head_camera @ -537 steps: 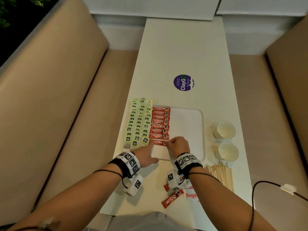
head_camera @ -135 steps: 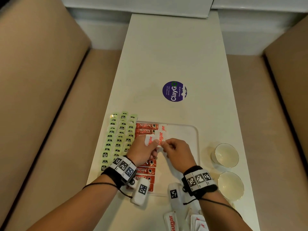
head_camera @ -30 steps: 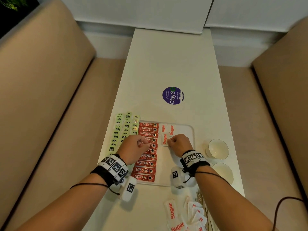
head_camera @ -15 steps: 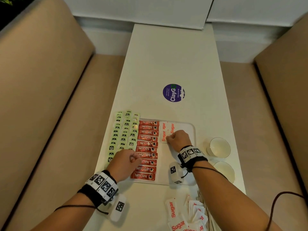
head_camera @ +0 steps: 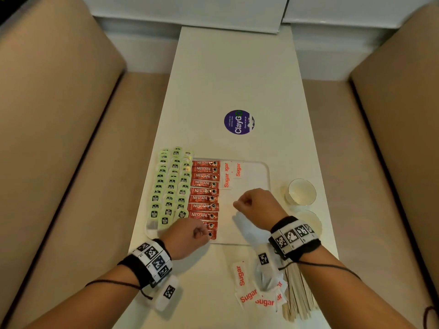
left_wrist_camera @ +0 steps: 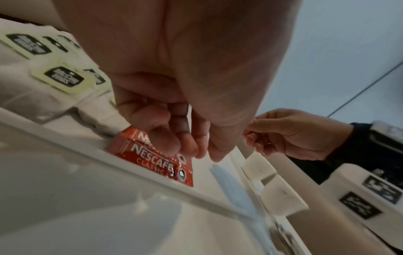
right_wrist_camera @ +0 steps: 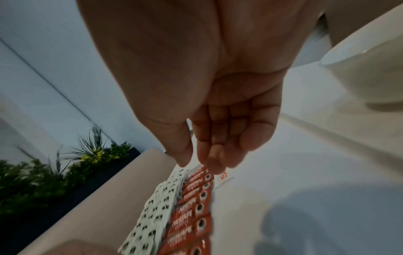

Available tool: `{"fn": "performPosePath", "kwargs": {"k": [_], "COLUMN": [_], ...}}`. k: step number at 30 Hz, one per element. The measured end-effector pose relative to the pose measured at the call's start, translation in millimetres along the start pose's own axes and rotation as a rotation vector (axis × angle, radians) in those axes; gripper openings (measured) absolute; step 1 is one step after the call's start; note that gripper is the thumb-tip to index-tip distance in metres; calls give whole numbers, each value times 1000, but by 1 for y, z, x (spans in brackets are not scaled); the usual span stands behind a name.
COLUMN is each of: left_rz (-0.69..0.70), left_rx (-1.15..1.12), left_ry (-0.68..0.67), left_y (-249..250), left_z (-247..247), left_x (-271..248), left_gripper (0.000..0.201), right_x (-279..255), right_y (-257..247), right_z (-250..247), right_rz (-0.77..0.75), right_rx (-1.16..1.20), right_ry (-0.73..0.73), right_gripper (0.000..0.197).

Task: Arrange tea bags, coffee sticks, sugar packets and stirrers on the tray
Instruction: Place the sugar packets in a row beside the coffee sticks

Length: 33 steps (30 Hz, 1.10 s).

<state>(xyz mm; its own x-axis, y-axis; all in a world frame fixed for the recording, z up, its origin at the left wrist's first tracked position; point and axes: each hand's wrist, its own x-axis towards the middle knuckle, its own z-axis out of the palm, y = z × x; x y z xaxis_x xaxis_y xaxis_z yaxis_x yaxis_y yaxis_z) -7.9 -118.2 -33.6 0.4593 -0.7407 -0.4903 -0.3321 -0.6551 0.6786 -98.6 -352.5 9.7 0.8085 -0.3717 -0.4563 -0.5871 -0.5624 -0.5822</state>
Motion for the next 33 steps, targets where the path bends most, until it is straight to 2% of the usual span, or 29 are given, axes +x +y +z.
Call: {"fn": "performPosePath", "kwargs": {"k": [4, 10, 17, 21, 29, 33], "left_rz": [65, 112, 160, 163, 189, 192], "left_rx": [113, 287, 328, 355, 473, 492], "left_ry": [-88, -194, -246, -259, -241, -247], "left_y": [3, 22, 42, 45, 52, 60], "left_z": [15, 41, 71, 78, 93, 98], "left_x": [2, 5, 0, -5, -3, -5], "left_gripper": [7, 22, 43, 55, 70, 60], "right_x": [-43, -83, -103, -109, -111, -110], "right_y": [12, 47, 87, 99, 101, 99], "right_z": [4, 22, 40, 49, 64, 70], "right_rz": [-20, -36, 18, 26, -13, -32], "right_rx": [-120, -327, -452, -469, -472, -436], "right_ry": [-23, -121, -197, -191, -150, -160], "right_gripper": [23, 31, 43, 52, 46, 44]}}
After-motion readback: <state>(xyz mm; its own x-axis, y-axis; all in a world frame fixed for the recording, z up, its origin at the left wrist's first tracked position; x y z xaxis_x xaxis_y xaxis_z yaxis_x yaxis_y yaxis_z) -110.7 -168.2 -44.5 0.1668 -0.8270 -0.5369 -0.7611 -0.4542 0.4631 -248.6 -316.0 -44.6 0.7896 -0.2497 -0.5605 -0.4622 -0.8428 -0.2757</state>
